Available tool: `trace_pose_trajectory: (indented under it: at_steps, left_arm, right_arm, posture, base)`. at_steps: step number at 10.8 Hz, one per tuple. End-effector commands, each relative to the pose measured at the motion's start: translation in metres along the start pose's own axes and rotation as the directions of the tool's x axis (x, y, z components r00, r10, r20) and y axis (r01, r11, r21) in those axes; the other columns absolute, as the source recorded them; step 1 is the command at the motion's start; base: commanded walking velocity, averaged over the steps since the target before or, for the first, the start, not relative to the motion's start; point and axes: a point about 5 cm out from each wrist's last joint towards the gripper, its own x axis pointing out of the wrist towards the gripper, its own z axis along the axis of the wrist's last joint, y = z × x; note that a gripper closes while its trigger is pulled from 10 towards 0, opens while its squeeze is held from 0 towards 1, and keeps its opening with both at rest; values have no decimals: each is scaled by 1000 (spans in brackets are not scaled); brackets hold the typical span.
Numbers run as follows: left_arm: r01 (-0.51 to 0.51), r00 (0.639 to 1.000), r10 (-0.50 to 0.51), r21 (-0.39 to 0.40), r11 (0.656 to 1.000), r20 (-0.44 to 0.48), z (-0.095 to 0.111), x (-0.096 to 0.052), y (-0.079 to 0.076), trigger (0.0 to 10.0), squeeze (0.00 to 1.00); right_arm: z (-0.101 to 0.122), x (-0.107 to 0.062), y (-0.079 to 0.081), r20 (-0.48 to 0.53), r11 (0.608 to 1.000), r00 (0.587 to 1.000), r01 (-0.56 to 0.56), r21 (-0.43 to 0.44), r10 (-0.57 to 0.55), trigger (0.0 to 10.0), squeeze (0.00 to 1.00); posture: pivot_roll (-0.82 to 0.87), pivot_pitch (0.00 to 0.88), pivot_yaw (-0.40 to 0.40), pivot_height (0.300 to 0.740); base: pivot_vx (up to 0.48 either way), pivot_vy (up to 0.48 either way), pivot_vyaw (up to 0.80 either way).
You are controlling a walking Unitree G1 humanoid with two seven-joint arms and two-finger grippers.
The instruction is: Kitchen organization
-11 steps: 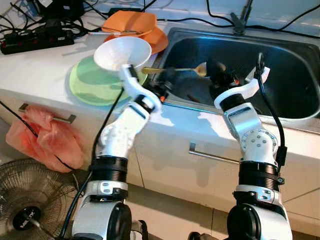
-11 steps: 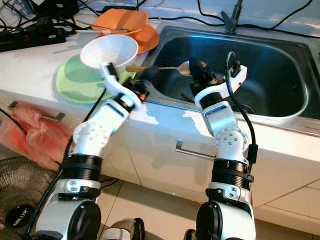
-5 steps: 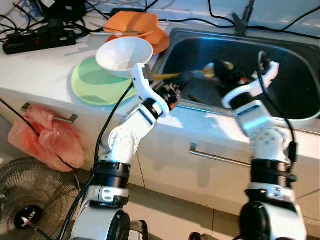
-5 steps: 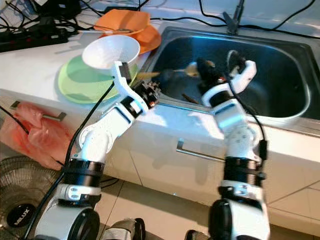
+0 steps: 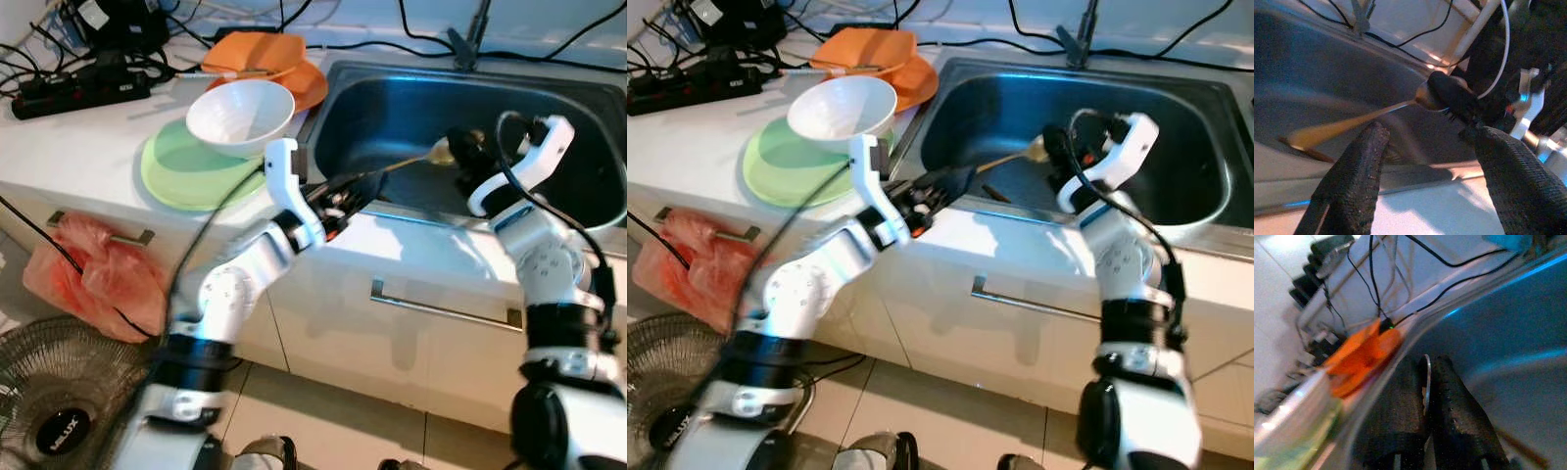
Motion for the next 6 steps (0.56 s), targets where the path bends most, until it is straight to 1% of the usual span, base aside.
trace_pose_trajectory:
  at_steps: [1, 2, 3, 4, 5, 6]
  left_arm:
    - [4, 1000, -4, 52, 999, -8, 0, -3, -2, 10000, 1000]
    - [-11, 1000, 12, 95, 995, -8, 3, -4, 0, 10000, 1000]
    - [-14, 1000, 15, 114, 993, -8, 4, -4, 1, 10000, 1000]
    - [-10, 999, 19, 228, 974, -36, 6, -8, 5, 10000, 1000]
    - [13, 998, 4, 269, 963, -63, 4, -9, 5, 10000, 1000]
    - [34, 996, -9, 285, 958, -88, 1, -10, 5, 10000, 1000]
  right_arm:
    - [3, 3, 0, 6, 999, 1000, 4, -41, -3, 0, 0]
    - [4, 3, -10, 9, 996, 999, 52, -77, -52, 0, 0]
    - [4, 2, -14, 11, 992, 997, 77, -97, -76, 0, 0]
    - [5, 1, -30, 3, 962, 989, 141, -233, -145, 0, 0]
    - [4, 0, -37, -13, 937, 985, 157, -311, -170, 0, 0]
    - [0, -1, -38, -53, 913, 988, 115, -392, -147, 0, 0]
  posture:
    - [145, 94, 96, 740]
    - [149, 93, 93, 740]
    - [149, 93, 93, 740]
    - [155, 96, 95, 740]
    - [155, 96, 95, 740]
    - [157, 100, 97, 740]
  base:
    - [0, 0, 0]
    - [0, 0, 0]
    - [0, 0, 0]
    - [0, 0, 0]
    - [0, 0, 0]
    - [0, 0, 0]
